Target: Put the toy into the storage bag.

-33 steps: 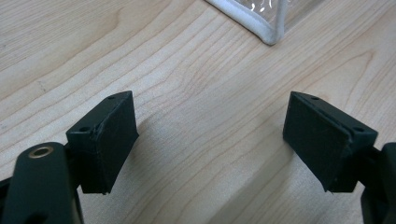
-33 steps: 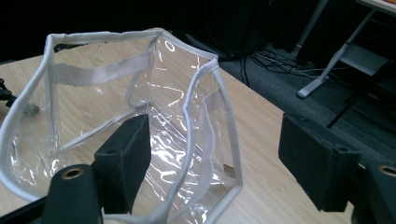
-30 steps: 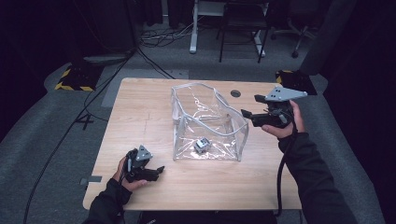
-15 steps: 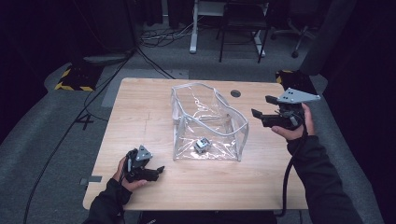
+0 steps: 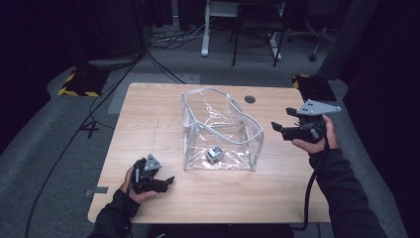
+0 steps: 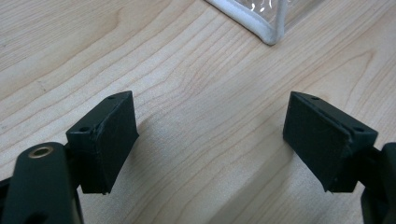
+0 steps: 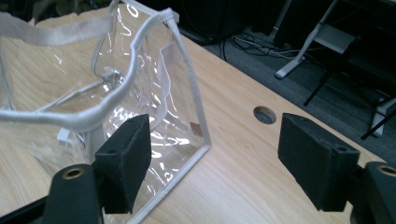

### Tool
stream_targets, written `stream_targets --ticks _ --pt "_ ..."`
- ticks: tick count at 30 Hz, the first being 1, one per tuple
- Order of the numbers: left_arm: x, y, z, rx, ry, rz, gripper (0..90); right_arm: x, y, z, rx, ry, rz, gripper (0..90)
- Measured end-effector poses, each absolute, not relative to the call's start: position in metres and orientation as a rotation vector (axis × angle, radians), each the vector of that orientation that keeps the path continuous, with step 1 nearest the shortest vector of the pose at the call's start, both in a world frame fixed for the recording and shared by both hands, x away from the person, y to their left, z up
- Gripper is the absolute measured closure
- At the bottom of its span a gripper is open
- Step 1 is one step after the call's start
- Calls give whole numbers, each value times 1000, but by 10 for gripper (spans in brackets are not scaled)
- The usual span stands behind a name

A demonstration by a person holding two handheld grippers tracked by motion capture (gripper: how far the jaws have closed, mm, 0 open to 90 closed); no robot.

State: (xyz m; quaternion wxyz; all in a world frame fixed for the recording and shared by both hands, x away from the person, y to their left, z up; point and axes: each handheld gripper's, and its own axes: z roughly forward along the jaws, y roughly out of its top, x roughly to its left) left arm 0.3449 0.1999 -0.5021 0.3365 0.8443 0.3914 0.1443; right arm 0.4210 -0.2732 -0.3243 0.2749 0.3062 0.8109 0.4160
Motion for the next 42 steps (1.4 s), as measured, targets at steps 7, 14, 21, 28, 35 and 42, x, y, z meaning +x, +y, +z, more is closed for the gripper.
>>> stream_targets --ticks 7,14,21,28,35,42 --pt "345 200 -502 2201 1020 376 179 419 -277 -340 827 2195 1074 261" --pt "345 200 -502 2201 1021 376 180 417 -280 -358 854 2216 1025 248" --pt "345 200 -502 2201 1021 376 180 413 -286 -371 868 2234 982 243" --pt "345 200 -502 2201 1021 376 180 407 -290 -383 880 2247 957 241" --pt "345 200 -502 2201 1020 376 180 401 -292 -396 893 2259 937 238" --pt "345 200 -502 2201 1020 376 180 396 -296 -409 878 2278 904 234"
